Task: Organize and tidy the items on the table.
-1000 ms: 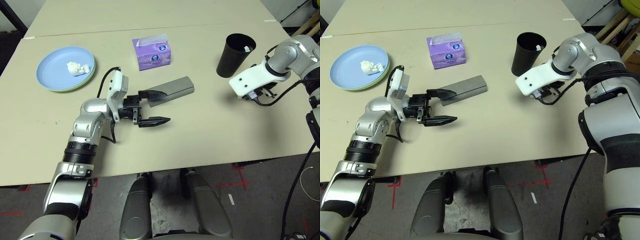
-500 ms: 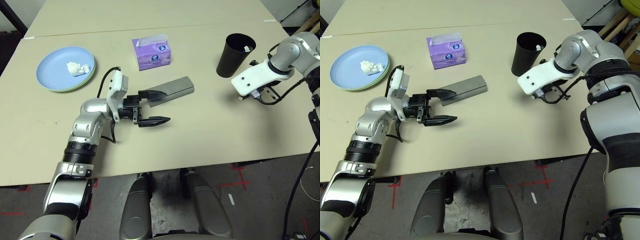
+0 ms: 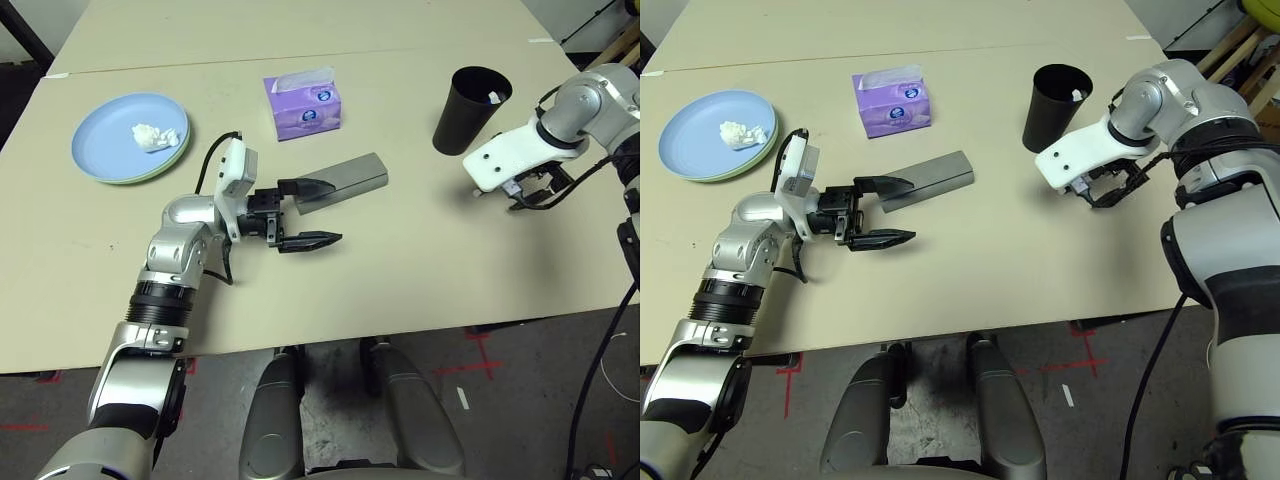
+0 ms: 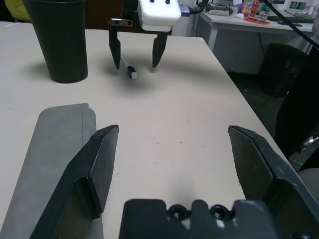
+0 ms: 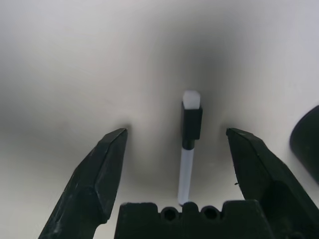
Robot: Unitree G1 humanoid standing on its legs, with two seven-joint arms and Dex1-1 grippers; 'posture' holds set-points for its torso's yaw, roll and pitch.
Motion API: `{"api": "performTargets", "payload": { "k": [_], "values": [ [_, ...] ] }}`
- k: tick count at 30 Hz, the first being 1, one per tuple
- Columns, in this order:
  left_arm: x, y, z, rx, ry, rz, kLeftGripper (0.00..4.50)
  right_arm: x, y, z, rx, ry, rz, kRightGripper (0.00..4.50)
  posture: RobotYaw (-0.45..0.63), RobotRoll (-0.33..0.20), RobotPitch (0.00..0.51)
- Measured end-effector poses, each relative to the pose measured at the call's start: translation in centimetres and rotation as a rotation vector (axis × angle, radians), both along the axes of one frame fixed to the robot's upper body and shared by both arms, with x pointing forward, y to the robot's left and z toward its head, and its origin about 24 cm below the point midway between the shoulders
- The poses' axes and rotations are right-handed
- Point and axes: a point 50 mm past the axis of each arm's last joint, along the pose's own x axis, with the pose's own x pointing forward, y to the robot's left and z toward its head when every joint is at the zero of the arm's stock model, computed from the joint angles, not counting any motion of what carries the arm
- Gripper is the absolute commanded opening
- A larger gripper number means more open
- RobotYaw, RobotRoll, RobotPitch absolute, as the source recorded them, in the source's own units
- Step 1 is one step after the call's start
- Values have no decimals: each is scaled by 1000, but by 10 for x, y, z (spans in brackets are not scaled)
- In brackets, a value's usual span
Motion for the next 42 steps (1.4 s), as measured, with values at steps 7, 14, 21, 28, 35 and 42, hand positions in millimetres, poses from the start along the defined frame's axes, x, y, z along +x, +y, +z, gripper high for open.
{"api": "performTargets", "payload": {
  "k": [7, 14, 21, 28, 35, 42],
  "values": [
    [0, 1, 0, 2, 0, 8, 4500, 2, 3, -2, -2, -6, 7, 4474, 130, 0, 309],
    [-3, 2, -5, 2, 12, 19, 4500, 2, 7, -5, -7, 5, 16, 4474, 135, 0, 314],
    [-4, 2, -5, 0, 7, 21, 4500, 2, 9, -6, -9, 16, 26, 3893, 134, 0, 311],
    [-4, 2, -5, 0, 7, 21, 4500, 2, 10, -5, -2, 22, 32, 1264, 133, 0, 311],
    [-4, 2, -5, 0, 7, 21, 4500, 1, 11, -4, 16, 36, 31, 325, 124, 0, 298],
    [-1, 1, 0, -2, -9, 20, 4500, -4, 7, 11, 246, 101, -43, 325, 107, 0, 287]
  ]
}}
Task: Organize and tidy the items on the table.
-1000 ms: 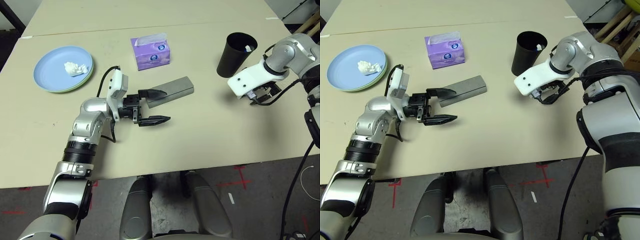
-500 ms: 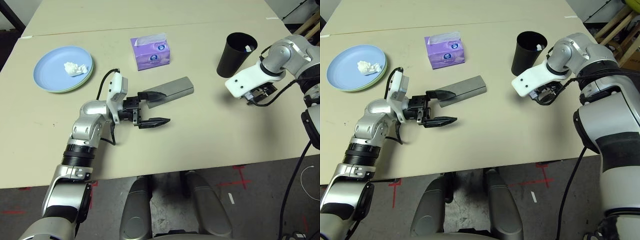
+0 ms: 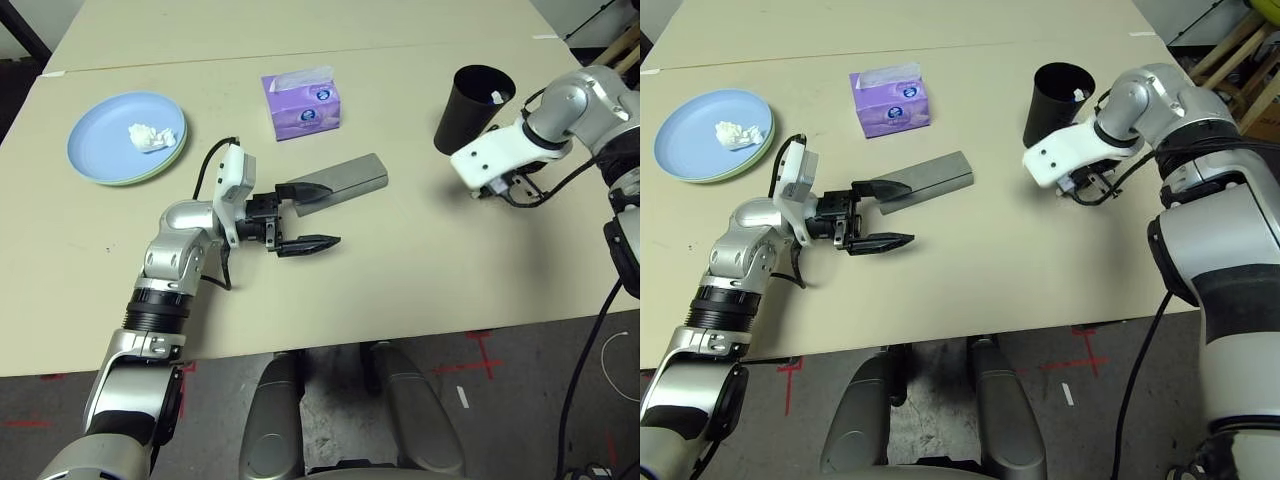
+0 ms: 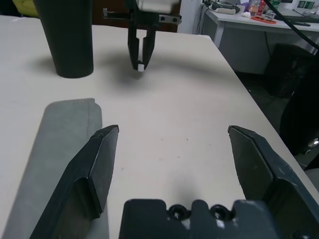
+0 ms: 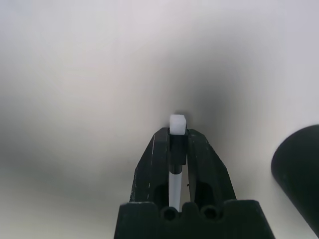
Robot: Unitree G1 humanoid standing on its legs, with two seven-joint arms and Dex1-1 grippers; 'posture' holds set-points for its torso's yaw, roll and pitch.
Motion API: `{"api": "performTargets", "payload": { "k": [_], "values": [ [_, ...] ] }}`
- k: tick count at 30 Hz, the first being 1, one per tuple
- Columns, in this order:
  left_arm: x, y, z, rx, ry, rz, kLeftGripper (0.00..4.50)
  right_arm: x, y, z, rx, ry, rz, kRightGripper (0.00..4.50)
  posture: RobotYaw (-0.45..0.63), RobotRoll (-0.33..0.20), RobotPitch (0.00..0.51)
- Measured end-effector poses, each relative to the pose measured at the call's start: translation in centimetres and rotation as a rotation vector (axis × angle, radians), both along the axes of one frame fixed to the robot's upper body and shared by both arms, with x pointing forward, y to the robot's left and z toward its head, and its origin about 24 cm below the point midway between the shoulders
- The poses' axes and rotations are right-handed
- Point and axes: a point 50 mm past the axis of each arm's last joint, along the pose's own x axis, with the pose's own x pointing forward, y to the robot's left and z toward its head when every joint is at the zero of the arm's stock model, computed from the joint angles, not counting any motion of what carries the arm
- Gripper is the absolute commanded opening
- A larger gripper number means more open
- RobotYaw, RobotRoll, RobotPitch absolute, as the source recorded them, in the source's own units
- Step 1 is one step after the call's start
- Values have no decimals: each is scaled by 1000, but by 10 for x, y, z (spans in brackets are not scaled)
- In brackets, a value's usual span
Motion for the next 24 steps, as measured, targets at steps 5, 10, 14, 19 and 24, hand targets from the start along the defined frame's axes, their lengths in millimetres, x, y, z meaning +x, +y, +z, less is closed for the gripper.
{"api": "performTargets", "payload": {
  "k": [5, 10, 14, 19, 24],
  "values": [
    [2, 1, -1, -3, 5, 6, 4500, -2, -10, 13, 278, 27, -127, 325, 86, 0, 273],
    [6, 0, 0, -8, 3, 2, 4500, -13, -15, 39, 653, 57, -201, 325, 76, 0, 262],
    [6, -2, 1, -7, -6, -8, 4500, -27, -18, 30, 879, 167, -198, 325, 65, 0, 254],
    [9, -3, 1, -7, -13, -9, 4500, -44, -18, 11, 1154, 175, -224, 325, 50, 0, 246],
    [10, -3, 1, 0, -35, -7, 4500, -57, -7, -4, 1374, 101, -278, 325, 46, 0, 239]
  ]
}}
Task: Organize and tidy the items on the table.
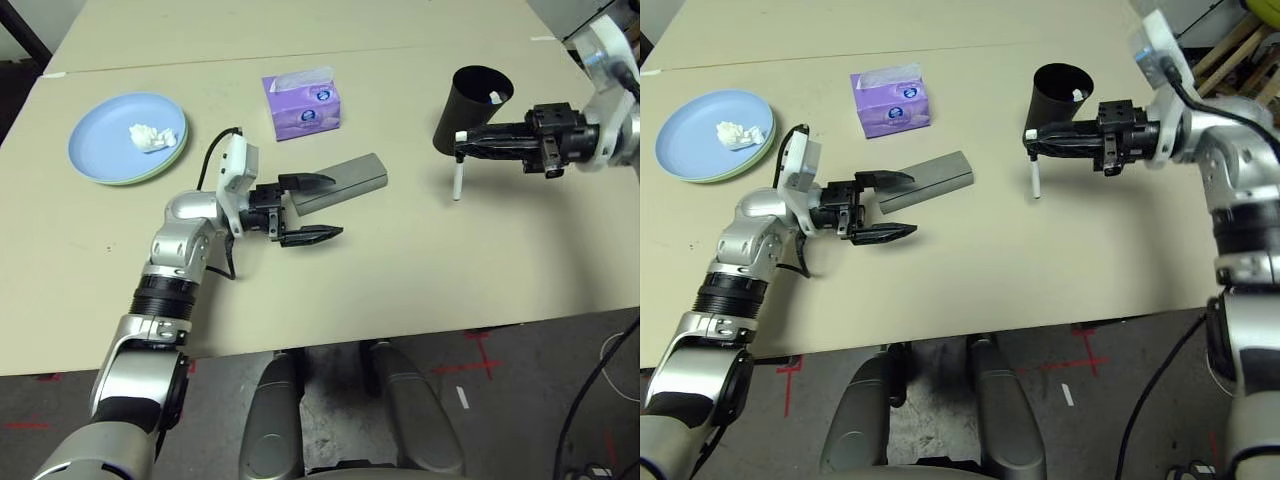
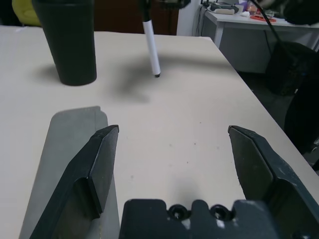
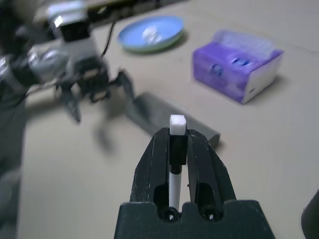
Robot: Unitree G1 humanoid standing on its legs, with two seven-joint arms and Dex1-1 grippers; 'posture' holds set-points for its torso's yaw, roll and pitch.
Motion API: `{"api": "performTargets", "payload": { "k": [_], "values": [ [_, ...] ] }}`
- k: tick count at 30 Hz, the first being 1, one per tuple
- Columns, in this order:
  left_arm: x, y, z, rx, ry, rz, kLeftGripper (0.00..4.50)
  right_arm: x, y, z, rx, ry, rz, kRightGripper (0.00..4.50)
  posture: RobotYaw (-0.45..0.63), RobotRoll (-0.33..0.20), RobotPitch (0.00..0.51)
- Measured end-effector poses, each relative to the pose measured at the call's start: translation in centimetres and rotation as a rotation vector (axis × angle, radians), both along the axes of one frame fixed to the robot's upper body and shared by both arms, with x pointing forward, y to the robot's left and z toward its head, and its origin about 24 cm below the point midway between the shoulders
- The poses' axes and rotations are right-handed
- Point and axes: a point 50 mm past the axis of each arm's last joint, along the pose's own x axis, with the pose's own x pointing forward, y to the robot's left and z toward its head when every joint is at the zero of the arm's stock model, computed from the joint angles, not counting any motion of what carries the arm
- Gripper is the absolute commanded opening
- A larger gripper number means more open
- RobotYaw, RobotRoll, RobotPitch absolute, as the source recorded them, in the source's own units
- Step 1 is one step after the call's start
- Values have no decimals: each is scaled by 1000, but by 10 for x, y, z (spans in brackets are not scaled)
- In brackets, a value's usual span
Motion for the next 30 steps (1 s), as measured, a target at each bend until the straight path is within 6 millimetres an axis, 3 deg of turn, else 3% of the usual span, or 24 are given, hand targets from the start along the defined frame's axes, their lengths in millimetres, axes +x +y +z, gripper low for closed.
{"api": "performTargets", "payload": {
  "k": [10, 23, 30],
  "values": [
    [6, 0, 2, 33, -40, 19, 4500, -9, 19, 5, 232, -172, -221, 325, 40, 0, 230],
    [8, 2, -2, 60, -68, 45, 4500, -7, 3, 30, 455, -367, -504, 325, 36, 0, 225],
    [9, 3, -4, 60, -58, 50, 4500, 0, -13, 32, 526, -402, -687, 325, 31, 0, 226]
  ]
}}
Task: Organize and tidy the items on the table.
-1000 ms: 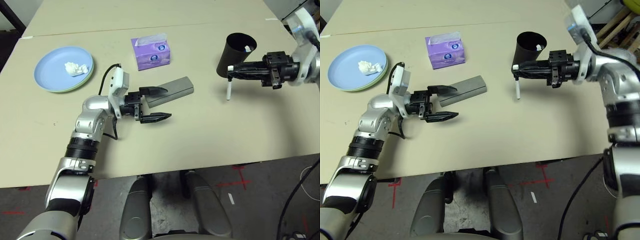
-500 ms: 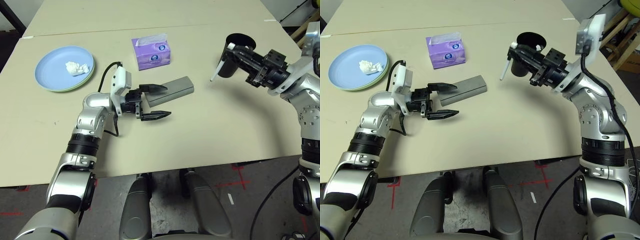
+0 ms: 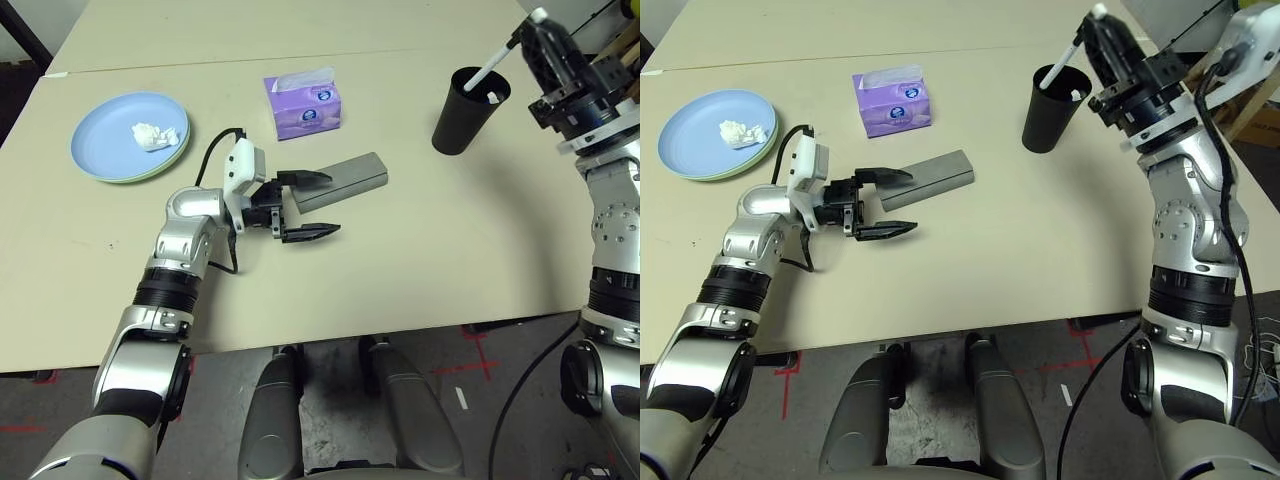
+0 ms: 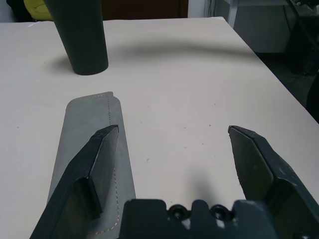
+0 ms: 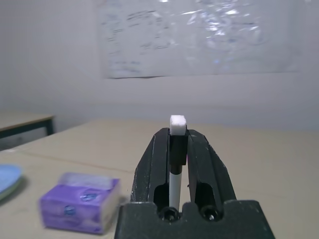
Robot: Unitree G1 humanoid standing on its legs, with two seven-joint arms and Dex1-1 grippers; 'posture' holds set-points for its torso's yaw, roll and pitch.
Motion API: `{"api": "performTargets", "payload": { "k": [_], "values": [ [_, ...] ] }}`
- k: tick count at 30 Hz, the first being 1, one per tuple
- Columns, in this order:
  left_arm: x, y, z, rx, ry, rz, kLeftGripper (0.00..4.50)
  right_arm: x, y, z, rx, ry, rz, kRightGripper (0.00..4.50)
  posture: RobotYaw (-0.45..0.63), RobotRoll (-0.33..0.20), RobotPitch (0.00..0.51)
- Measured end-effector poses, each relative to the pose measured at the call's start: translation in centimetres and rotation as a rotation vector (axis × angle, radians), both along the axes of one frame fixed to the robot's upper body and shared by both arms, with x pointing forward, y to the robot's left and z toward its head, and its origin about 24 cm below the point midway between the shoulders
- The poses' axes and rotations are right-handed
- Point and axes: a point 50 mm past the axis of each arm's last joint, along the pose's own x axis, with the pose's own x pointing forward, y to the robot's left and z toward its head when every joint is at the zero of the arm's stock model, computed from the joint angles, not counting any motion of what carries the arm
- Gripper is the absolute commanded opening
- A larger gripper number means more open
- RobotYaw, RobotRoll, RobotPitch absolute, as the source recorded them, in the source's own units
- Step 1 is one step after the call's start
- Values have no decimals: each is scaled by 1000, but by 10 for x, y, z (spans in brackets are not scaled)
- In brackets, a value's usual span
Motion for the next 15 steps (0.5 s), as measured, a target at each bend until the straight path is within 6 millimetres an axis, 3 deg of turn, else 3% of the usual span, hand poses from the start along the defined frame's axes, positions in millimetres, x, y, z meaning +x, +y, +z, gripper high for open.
{"api": "performTargets", "payload": {
  "k": [5, 15],
  "values": [
    [1, 0, 2, 1, -5, 0, 4500, 3, -4, -2, 27, 13, -86, 325, 30, 0, 226],
    [1, -1, 3, 2, -16, 6, 4500, 9, 12, -10, 28, 42, -81, 325, 38, 0, 228]
  ]
}}
